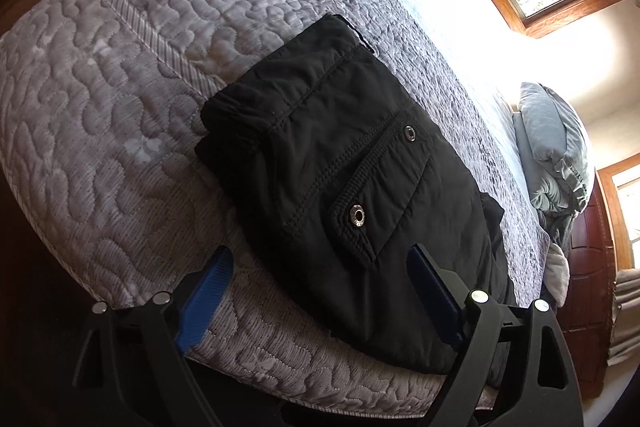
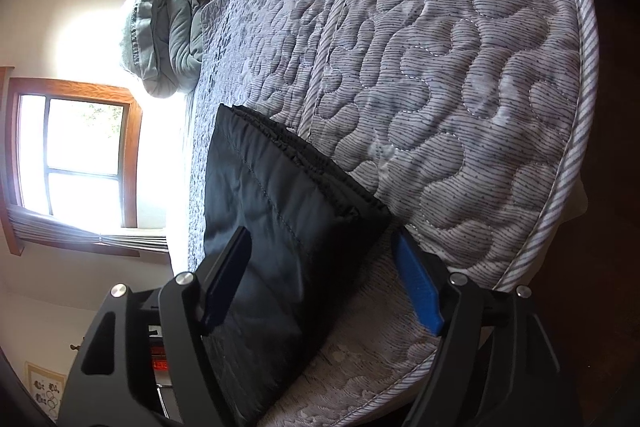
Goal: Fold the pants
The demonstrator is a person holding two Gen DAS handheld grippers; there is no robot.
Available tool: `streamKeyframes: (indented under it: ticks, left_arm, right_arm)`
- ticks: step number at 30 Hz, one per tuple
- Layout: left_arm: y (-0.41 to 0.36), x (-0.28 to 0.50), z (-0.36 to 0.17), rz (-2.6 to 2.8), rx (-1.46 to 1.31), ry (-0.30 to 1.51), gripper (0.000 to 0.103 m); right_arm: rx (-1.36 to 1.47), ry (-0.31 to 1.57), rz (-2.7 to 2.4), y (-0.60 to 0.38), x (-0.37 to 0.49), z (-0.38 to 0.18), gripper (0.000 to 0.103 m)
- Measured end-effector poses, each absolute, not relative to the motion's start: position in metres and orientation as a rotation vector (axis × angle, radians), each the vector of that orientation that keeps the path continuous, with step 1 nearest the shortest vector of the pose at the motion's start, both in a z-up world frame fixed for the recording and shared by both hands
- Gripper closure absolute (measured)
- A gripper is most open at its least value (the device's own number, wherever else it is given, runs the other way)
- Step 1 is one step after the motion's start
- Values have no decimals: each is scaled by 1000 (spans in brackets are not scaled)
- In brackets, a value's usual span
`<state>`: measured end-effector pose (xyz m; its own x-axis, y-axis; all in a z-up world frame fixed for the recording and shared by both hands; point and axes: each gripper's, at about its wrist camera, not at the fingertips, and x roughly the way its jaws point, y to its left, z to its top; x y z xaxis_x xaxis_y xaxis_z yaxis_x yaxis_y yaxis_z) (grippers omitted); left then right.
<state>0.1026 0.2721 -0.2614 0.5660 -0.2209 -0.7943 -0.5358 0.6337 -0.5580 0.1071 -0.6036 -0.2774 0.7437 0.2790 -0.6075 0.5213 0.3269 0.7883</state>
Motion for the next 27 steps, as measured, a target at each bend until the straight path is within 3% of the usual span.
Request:
streamKeyframes:
  ticks: [5, 9, 15, 19, 24, 27]
  left_arm:
    - [266, 106, -266, 218, -903, 992, 14]
    - [261, 109, -267, 219, -902, 997, 14]
    - [259, 112, -271, 221, -937, 991, 13]
    - [260, 115, -271, 223, -939, 992, 13]
    - [257, 120, -276, 242, -943, 1005, 12]
    - [256, 122, -276, 244, -964, 994, 11]
  right_arm:
    - [1251, 759, -153, -600, 117, -273, 30]
    - [1292, 721, -148, -602, 109, -283, 37]
    - [1320, 653, -117, -603, 113, -286, 30]
    - [1315, 635, -91, -603, 106, -292, 37]
    - [1336, 601, -66, -603, 109, -293, 30]
    - [1343, 597, -59, -603, 115, -292, 33]
